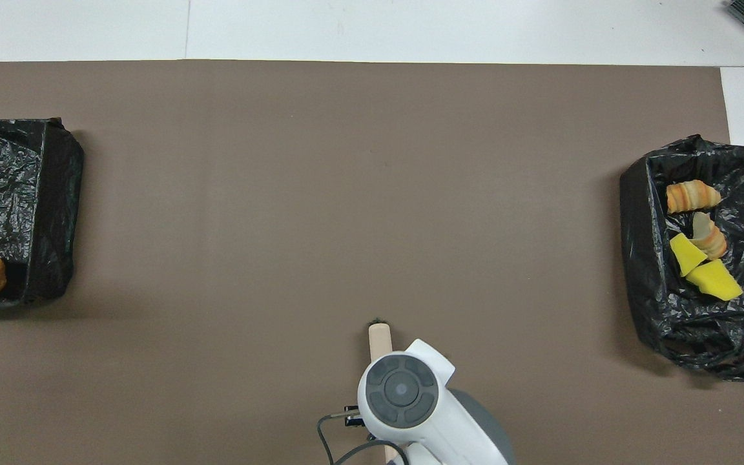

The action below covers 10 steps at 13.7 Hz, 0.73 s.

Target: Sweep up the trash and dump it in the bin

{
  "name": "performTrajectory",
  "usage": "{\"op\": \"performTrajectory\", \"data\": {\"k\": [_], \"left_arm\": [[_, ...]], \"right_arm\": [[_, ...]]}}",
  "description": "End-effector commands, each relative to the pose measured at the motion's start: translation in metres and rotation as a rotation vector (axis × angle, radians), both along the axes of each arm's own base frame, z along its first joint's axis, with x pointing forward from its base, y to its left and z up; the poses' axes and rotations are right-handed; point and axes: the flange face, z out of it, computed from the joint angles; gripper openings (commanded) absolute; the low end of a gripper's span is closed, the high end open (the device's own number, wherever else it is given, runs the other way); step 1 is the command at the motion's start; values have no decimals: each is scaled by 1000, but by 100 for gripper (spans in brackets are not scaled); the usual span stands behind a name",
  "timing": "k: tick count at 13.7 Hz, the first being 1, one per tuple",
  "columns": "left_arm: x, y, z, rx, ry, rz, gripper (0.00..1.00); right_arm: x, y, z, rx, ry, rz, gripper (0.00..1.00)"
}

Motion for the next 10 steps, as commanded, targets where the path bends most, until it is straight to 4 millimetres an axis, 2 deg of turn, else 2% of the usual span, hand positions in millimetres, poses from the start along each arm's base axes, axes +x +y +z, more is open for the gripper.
{"op": "performTrajectory", "data": {"k": [1, 4, 5, 7, 10], "left_arm": [[-9, -6, 27, 70, -25, 16, 0], [-19, -19, 55, 91, -43, 20, 0], [-13, -37, 55, 79, -36, 9, 0], [-3, -69, 48, 44, -19, -10, 0], [5, -135, 32, -86, 51, -8, 0]], "right_arm": [[59, -41, 37, 51, -23, 17, 100], [113, -78, 61, 19, -68, 100, 100], [132, -94, 70, 11, -87, 95, 100], [156, -124, 84, 12, -94, 92, 100], [185, -202, 91, 6, -114, 113, 100]]}}
